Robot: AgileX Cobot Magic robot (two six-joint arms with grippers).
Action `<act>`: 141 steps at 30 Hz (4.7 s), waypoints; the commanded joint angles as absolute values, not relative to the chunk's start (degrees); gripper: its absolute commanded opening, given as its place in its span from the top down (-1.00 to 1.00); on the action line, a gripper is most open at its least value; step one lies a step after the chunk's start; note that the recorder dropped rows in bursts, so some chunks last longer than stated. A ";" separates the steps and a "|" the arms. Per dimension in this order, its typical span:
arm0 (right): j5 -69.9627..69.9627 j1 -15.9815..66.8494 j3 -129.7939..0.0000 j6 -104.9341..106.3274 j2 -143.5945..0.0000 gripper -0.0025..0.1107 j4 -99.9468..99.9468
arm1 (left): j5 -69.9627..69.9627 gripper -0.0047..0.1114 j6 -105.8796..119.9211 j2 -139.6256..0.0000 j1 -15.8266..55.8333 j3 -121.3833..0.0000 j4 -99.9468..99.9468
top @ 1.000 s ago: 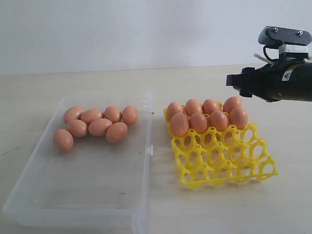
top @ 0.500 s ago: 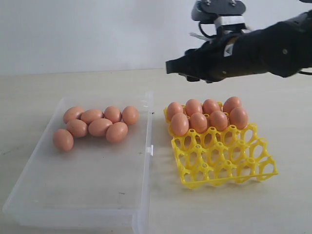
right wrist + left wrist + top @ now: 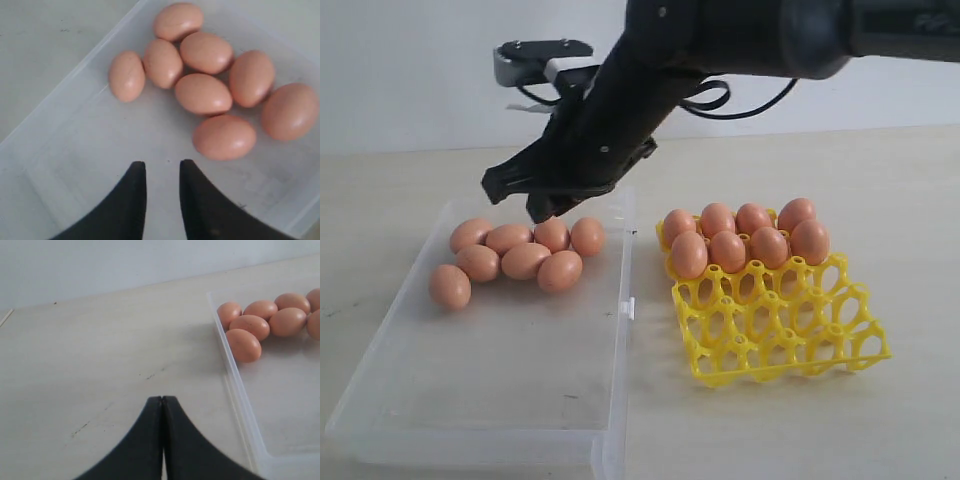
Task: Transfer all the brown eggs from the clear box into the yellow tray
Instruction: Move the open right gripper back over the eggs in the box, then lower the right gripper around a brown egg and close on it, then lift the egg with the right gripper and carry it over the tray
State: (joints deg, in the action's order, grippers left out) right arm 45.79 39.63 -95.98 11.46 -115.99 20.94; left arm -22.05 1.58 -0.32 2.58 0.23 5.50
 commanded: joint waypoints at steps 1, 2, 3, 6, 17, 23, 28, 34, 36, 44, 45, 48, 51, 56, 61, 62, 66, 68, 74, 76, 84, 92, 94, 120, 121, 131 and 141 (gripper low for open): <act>50.95 40.81 -103.55 9.45 -123.40 0.33 21.58 | -21.69 0.92 1.28 0.00 2.86 0.00 5.44; 51.67 41.02 -104.90 8.57 -124.83 0.29 21.42 | -21.69 0.92 1.28 0.00 2.86 0.00 5.44; 52.66 41.02 -106.55 7.44 -126.49 0.24 20.98 | -21.69 0.92 1.28 0.00 2.86 0.00 5.44; 53.13 41.02 -110.24 1.89 -130.71 0.11 20.22 | -21.69 0.92 1.28 0.00 2.86 0.00 5.44; 51.64 40.90 -114.29 -9.27 -134.71 -0.01 14.94 | -21.69 0.92 1.28 0.00 2.86 0.00 5.44; 53.44 40.90 -116.43 -13.57 -134.71 -0.01 9.06 | -21.69 0.92 1.28 0.00 2.86 0.00 5.44; 53.31 40.34 -117.62 -16.43 -134.71 0.00 7.84 | -21.69 0.92 1.28 0.00 2.86 0.00 5.44; 52.89 38.90 -117.62 -19.69 -135.13 0.00 6.61 | -21.69 0.92 1.28 0.00 2.86 0.00 5.44; 52.64 38.90 -117.62 -19.69 -135.57 0.00 6.61 | -21.69 0.92 1.28 0.00 2.86 0.00 5.44; 53.09 38.90 -117.62 -20.17 -138.94 0.00 7.42 | -21.69 0.92 1.28 0.00 2.86 0.00 5.44; 53.09 38.90 -117.62 -20.17 -139.28 0.00 7.31 | -21.69 0.92 1.28 0.00 2.86 0.00 5.44; 53.09 38.90 -117.62 -20.17 -140.45 0.00 7.20 | -21.69 0.92 1.28 0.00 2.86 0.00 5.44; 54.30 38.90 -117.62 -20.17 -141.42 0.00 7.40 | -21.69 0.92 1.28 0.00 2.86 0.00 5.44; 56.45 38.90 -117.62 -19.50 -142.08 0.00 6.93 | -21.69 0.92 1.28 0.00 2.86 0.00 5.44; 55.69 38.90 -117.62 -19.08 -142.08 0.00 6.92 | -21.69 0.92 1.28 0.00 2.86 0.00 5.44; 55.60 38.90 -117.62 -18.94 -142.08 0.00 6.92 | -21.69 0.92 1.28 0.00 2.86 0.00 5.44; 55.30 38.90 -117.62 -18.10 -142.08 0.00 5.85 | -21.69 0.92 1.28 0.00 2.86 0.00 5.44; 55.30 38.90 -117.62 -18.10 -141.95 0.00 4.30 | -21.69 0.92 1.28 0.00 2.86 0.00 5.44; 53.73 38.90 -118.57 -18.07 -141.96 0.00 4.28 | -21.69 0.92 1.28 0.00 2.86 0.00 5.44; 53.15 38.90 -119.28 -17.61 -141.96 0.00 4.16 | -21.69 0.92 1.28 0.00 2.86 0.00 5.44; 52.90 39.24 -119.96 -10.37 -141.43 0.95 4.71 | -21.69 0.92 1.28 0.00 2.86 0.00 5.44; 52.64 39.66 -119.75 -7.66 -139.66 0.96 4.90 | -21.69 0.92 1.28 0.00 2.86 0.00 5.44; 51.59 39.97 -119.75 -7.09 -138.53 0.96 5.03 | -21.69 0.92 1.28 0.00 2.86 0.00 5.44; -12.55 42.48 -61.20 -2.41 -103.82 0.96 6.26 | -21.69 0.92 1.28 0.00 2.86 0.00 5.44; -14.42 41.91 -58.61 -1.79 -102.14 0.96 7.19 | -21.69 0.92 1.28 0.00 2.86 0.00 5.44; -19.32 31.99 -45.77 1.34 -96.78 0.96 10.04 | -21.69 0.92 1.28 0.00 2.86 0.00 5.44; -14.92 26.51 -45.47 0.00 -96.89 0.96 6.17 | -21.69 0.92 1.28 0.00 2.86 0.00 5.44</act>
State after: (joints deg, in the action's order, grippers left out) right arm -15.80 27.34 -45.64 0.00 -97.45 7.49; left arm -22.05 1.58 -0.32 2.58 0.23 5.50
